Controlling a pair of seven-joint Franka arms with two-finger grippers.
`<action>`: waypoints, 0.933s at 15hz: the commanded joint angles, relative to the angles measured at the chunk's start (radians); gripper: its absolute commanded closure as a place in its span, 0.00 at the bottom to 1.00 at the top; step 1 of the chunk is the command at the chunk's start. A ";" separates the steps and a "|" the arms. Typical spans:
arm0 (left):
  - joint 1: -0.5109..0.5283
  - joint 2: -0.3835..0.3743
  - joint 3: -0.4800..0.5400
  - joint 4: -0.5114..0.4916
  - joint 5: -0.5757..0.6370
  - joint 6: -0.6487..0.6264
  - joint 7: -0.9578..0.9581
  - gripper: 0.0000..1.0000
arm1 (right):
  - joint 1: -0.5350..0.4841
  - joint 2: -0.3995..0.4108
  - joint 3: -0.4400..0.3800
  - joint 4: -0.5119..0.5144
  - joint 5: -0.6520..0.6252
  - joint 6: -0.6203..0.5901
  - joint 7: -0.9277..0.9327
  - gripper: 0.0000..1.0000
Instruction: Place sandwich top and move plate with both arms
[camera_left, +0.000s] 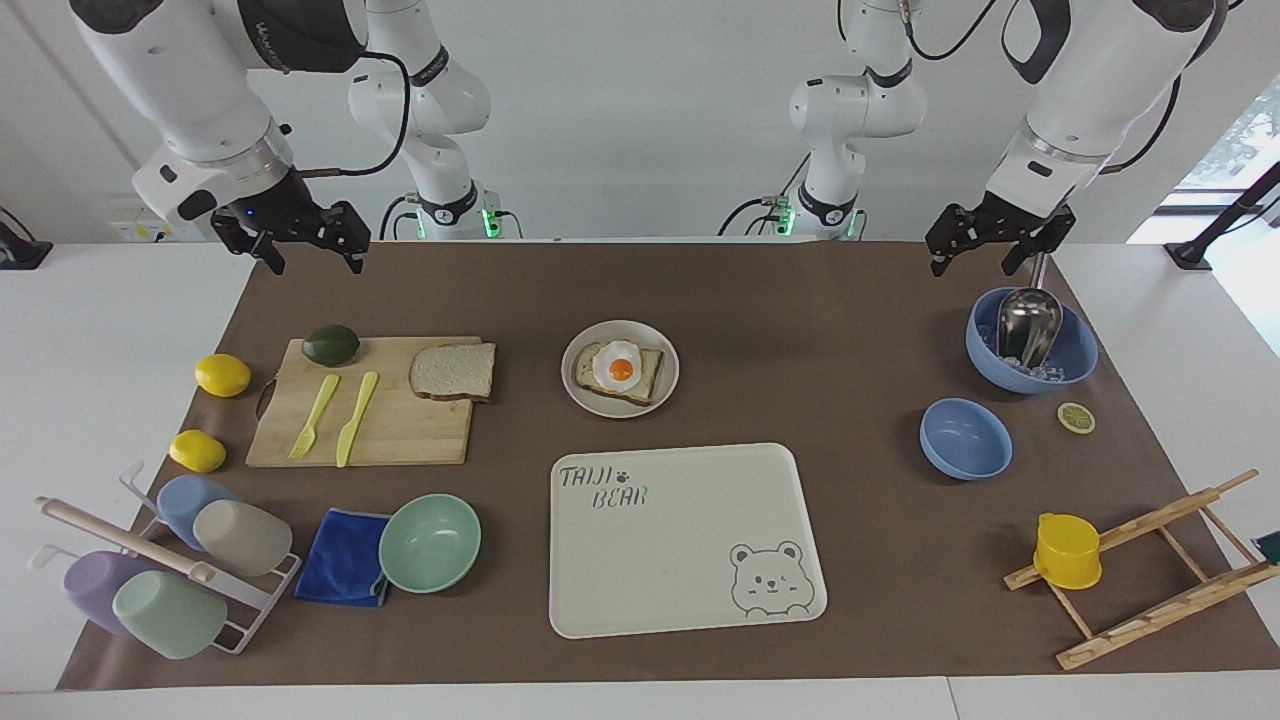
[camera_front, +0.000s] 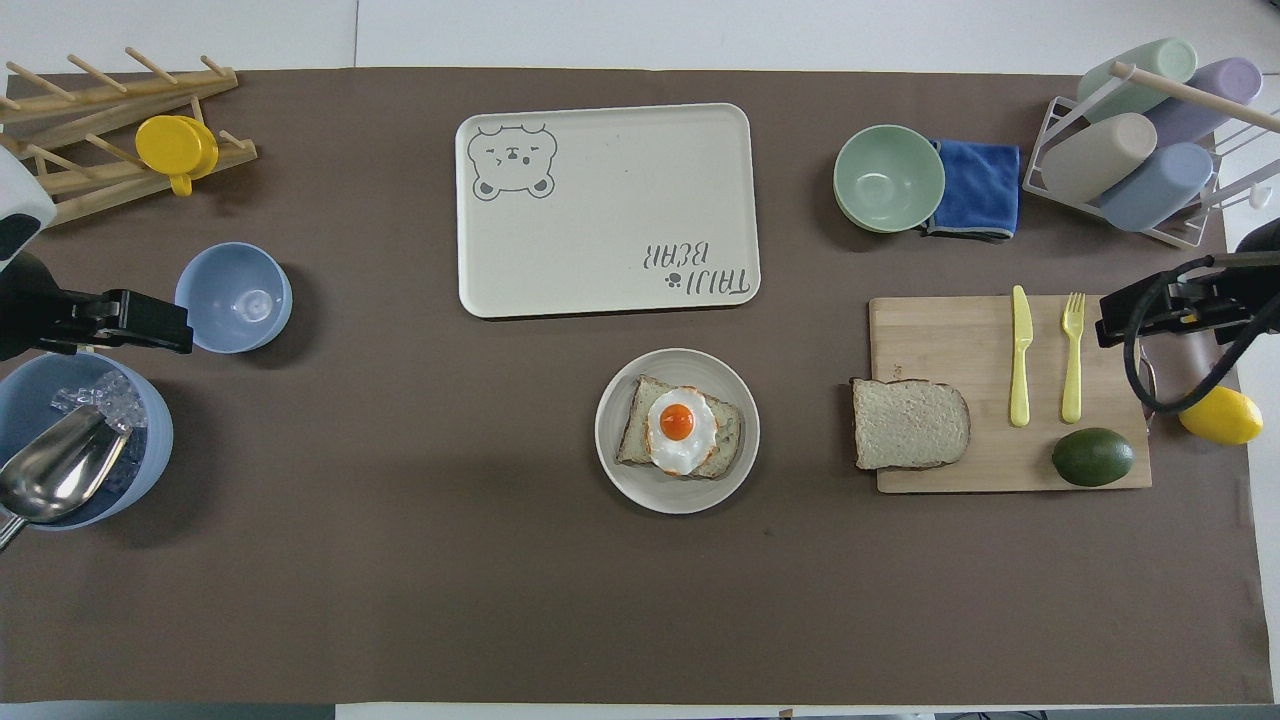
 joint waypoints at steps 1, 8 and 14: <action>0.012 -0.014 -0.006 -0.005 -0.012 -0.006 0.000 0.00 | -0.004 0.007 0.003 0.009 0.010 0.003 -0.006 0.00; 0.012 -0.014 -0.006 -0.005 -0.012 -0.007 0.000 0.00 | -0.008 -0.003 0.001 -0.004 0.010 0.003 -0.006 0.00; 0.012 -0.014 -0.006 -0.007 -0.012 -0.007 0.000 0.00 | 0.013 -0.026 0.006 -0.052 -0.007 0.053 -0.122 0.00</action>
